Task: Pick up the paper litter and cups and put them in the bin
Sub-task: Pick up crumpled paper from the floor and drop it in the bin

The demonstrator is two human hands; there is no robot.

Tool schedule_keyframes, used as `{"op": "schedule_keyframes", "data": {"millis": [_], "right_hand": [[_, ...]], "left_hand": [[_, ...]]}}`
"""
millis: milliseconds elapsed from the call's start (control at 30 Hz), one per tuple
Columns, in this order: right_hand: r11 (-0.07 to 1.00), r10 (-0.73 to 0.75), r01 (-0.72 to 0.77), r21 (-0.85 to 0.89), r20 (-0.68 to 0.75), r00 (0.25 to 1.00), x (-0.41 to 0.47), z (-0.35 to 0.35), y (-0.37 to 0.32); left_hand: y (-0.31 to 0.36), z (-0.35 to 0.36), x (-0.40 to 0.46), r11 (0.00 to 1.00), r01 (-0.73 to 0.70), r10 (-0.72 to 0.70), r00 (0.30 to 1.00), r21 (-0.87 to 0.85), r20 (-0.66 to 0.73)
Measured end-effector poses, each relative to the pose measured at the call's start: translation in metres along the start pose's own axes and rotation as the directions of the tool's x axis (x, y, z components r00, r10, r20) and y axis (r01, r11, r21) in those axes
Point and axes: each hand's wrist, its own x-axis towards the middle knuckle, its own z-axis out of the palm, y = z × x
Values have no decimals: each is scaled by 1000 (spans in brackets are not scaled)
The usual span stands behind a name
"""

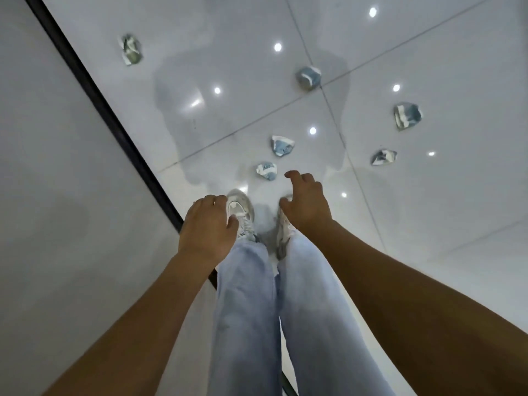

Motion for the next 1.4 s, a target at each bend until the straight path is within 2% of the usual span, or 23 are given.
{"op": "schedule_keyframes", "data": {"millis": [200, 400, 567, 700, 800, 1033, 1167, 1267, 1400], "right_hand": [[997, -26, 28, -72, 27, 999, 119, 92, 34], [989, -43, 42, -142, -7, 999, 219, 172, 54], [972, -51, 39, -232, -45, 998, 250, 204, 67], [959, -85, 48, -279, -119, 989, 257, 215, 75], [962, -120, 94, -258, -89, 989, 254, 215, 74], [935, -336, 326, -139, -61, 940, 199, 189, 42], [881, -426, 409, -238, -23, 904, 165, 173, 30], [899, -420, 401, -176, -90, 903, 141, 158, 27], [909, -415, 418, -4, -123, 901, 117, 143, 29]], "left_hand": [[-31, 93, 105, 999, -48, 48, 998, 2, 39], [-54, 158, 185, 996, -83, 84, 996, -12, 30], [-65, 181, 214, 996, -82, 84, 995, -44, 55], [-67, 190, 223, 993, -101, 105, 992, -54, 66], [-62, 187, 228, 992, -111, 114, 992, -60, 50], [-30, 156, 215, 991, -128, 130, 991, -43, 28], [-13, 139, 196, 991, -118, 123, 988, -57, 91], [-6, 128, 180, 987, -146, 155, 978, -71, 137], [0, 116, 164, 975, -202, 217, 954, -91, 208]]}}
